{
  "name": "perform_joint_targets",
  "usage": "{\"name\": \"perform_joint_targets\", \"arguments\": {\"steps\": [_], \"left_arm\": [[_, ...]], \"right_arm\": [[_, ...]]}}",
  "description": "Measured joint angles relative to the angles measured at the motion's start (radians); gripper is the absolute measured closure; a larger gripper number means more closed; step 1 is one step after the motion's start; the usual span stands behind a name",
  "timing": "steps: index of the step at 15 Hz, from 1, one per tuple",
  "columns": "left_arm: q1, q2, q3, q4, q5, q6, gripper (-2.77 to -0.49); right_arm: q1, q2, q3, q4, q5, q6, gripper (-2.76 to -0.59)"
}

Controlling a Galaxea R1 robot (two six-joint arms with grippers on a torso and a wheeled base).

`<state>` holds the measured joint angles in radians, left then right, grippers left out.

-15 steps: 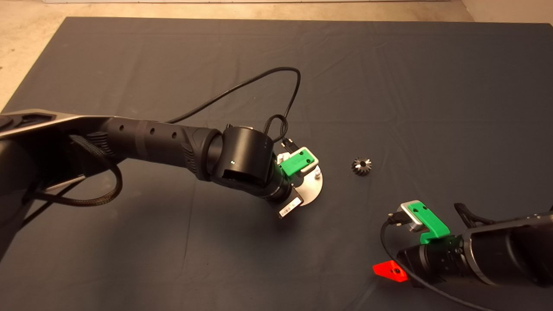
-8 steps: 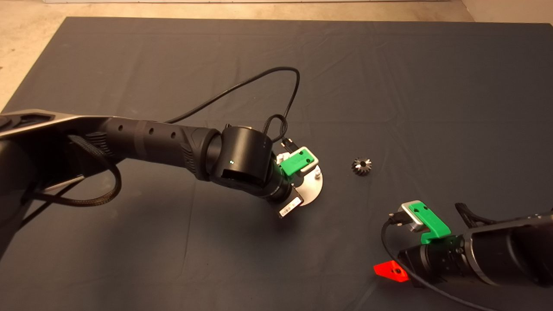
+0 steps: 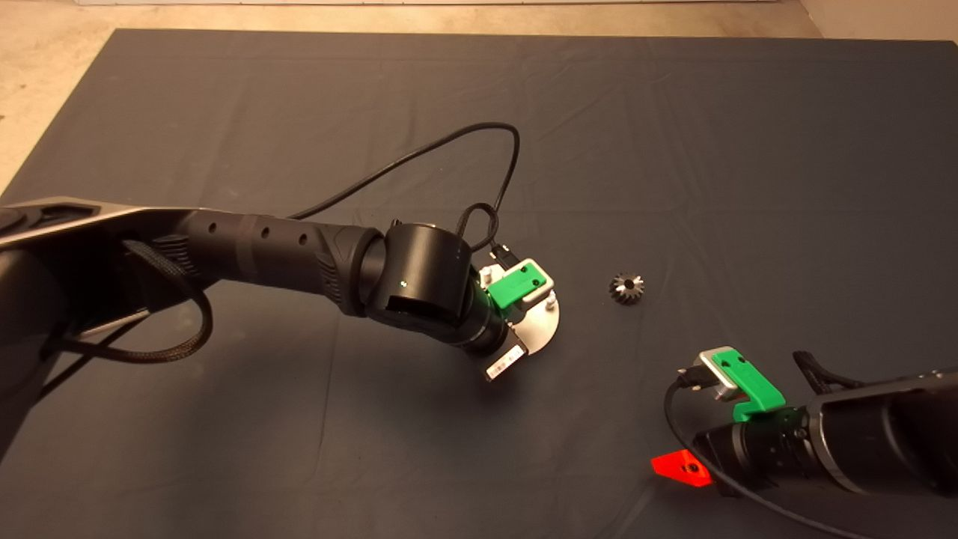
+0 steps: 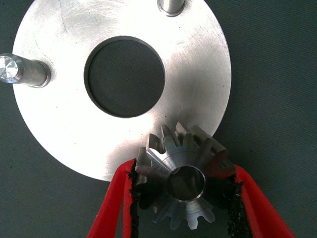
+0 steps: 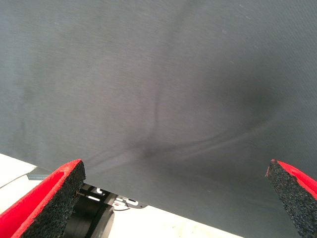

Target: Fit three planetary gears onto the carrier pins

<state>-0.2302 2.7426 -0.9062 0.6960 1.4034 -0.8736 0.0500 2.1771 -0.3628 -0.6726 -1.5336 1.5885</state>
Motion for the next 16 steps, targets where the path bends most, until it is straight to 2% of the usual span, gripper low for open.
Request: {"name": "perform_joint_targets", "arguments": {"steps": [6, 10, 16], "left_arm": [[0.000, 0.000, -0.004, -0.001, -0.005, 0.032, -0.86], [-0.001, -0.009, -0.004, -0.001, -0.015, 0.038, -0.86], [-0.001, -0.012, -0.004, -0.001, -0.017, 0.038, -0.86]], "right_arm": [[0.000, -0.013, 0.000, 0.000, 0.000, -0.013, -2.75], [0.000, -0.017, 0.000, 0.000, 0.000, -0.015, -2.75], [0.000, -0.017, 0.000, 0.000, 0.000, -0.017, -2.75]]}}
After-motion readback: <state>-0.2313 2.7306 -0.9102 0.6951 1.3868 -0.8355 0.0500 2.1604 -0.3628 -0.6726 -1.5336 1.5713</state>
